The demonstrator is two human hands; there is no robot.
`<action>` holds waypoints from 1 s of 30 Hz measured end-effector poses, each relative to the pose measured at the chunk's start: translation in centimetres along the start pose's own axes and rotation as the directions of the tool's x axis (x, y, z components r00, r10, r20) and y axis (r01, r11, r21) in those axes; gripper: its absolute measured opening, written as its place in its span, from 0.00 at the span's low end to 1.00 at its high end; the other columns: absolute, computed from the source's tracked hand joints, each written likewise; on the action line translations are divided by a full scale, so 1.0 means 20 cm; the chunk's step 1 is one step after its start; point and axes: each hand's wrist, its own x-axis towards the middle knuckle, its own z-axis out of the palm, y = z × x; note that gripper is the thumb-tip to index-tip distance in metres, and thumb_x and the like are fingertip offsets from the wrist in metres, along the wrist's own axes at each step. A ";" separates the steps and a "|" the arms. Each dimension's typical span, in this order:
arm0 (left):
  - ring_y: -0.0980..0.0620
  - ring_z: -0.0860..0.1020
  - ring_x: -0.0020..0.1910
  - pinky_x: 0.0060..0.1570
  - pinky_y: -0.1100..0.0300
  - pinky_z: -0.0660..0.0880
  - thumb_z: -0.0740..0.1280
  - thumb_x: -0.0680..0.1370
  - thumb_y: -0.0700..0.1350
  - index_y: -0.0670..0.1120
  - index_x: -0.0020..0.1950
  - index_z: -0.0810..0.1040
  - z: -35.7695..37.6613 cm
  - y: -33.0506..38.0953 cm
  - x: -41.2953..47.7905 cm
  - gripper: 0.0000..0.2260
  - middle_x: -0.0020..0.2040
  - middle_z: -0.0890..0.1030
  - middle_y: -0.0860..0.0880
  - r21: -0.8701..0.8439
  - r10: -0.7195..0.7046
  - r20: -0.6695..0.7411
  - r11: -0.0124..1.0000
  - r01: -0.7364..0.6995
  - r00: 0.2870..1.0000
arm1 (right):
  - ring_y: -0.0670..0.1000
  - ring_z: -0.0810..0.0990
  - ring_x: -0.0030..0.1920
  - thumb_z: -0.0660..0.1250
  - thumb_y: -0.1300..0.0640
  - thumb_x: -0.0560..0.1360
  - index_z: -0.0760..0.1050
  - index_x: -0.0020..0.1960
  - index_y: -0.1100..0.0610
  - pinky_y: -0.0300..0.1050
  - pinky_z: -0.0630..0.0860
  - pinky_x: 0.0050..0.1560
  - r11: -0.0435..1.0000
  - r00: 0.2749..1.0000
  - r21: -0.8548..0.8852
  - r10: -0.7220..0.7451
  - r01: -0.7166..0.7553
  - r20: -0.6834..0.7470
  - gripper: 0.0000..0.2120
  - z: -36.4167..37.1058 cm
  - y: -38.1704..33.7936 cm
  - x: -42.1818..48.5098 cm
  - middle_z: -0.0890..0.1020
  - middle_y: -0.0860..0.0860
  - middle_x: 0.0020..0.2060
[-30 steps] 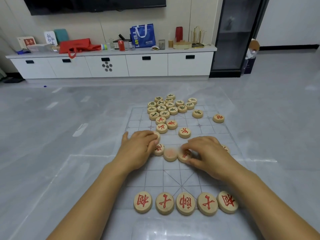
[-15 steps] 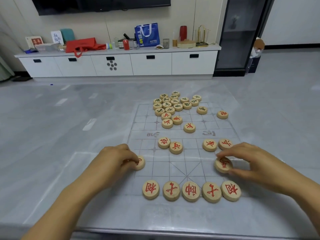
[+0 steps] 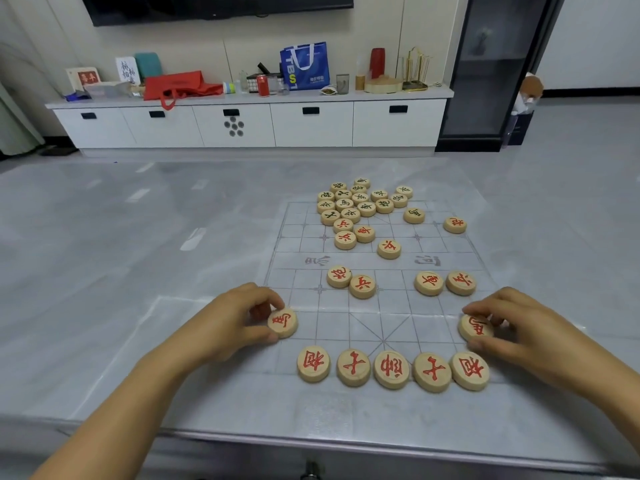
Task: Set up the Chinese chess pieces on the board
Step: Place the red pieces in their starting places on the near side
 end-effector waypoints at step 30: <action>0.57 0.73 0.44 0.45 0.61 0.74 0.76 0.66 0.49 0.59 0.49 0.75 -0.03 0.01 -0.10 0.16 0.43 0.78 0.54 0.052 0.005 0.219 0.999 -0.017 0.976 | 0.38 0.73 0.51 0.54 0.18 0.51 0.64 0.54 0.28 0.27 0.69 0.46 0.990 0.997 0.136 -0.033 0.023 0.072 0.34 -0.06 0.06 -0.17 0.71 0.33 0.52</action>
